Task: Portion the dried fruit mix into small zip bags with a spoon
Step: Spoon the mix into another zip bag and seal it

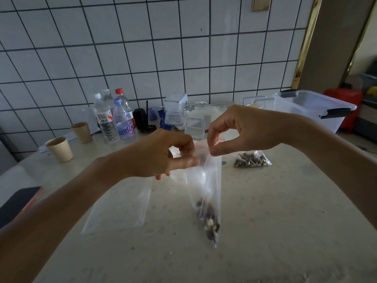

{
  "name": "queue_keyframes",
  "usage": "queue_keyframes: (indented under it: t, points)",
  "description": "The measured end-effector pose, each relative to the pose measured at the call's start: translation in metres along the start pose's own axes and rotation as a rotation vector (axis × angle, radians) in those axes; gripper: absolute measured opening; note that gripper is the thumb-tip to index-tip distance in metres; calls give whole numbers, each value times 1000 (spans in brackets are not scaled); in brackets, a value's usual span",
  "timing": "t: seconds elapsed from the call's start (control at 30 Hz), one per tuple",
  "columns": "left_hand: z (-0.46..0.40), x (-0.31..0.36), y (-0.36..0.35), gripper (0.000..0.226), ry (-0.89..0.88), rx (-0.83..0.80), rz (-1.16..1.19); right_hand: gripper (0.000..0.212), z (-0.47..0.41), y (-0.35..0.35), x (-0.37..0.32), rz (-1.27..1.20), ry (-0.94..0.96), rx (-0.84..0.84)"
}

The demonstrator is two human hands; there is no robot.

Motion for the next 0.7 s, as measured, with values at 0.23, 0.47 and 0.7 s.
queue_keyframes:
  t: [0.23, 0.47, 0.7]
  points:
    - [-4, -15, -1, 39, 7, -30, -154, 5, 5, 5, 5, 170, -75, -64]
    - [-9, 17, -4, 34, -123, 39, -98, 17, -1, -8, -1, 141, -111, -38]
    - [-6, 10, -1, 40, -112, -7, -230, 15, 3, -1, -6, 1, -56, -50]
Point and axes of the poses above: each hand's wrist, its own z-axis away from the middle knuckle, its own y-axis out of the back of the hand, x = y × z, the point moved 7 cm from there along -z, towards the middle knuckle, and after that the axes turned 12 degrees about x, right-handed, at the moved point
